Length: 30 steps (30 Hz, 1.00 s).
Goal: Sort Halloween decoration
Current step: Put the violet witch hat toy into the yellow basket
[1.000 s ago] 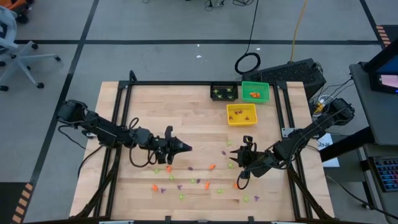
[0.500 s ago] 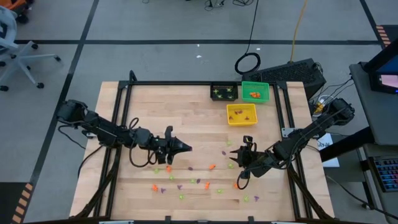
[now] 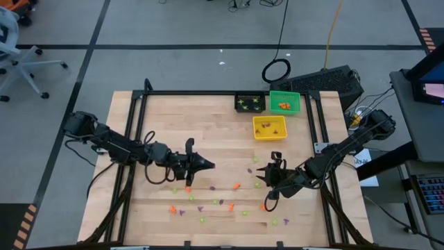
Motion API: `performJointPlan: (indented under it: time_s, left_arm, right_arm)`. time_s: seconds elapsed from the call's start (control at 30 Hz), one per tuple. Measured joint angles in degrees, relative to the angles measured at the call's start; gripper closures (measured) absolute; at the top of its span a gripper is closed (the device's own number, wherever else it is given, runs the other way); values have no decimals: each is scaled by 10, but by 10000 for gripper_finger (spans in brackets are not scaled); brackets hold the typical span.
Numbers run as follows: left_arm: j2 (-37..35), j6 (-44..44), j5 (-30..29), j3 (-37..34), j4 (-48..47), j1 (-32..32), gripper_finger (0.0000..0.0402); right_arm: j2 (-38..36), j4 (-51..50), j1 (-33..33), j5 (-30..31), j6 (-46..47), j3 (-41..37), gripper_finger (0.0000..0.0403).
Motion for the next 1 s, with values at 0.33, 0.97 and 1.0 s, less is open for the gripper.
performJointPlan:
  time_s: [0.33, 0.97, 1.0]
  left_arm:
    - [0, -75, -69, 99, -48, 12, 398]
    - [218, -228, -59, 431, -267, 133, 398]
    - [232, -243, -59, 450, -283, 141, 398]
  right_arm:
    - [0, -49, 0, 27, -4, 0, 307]
    - [-116, -388, 122, 46, 339, 0, 307]
    - [-121, -407, 135, 57, 365, 0, 307]
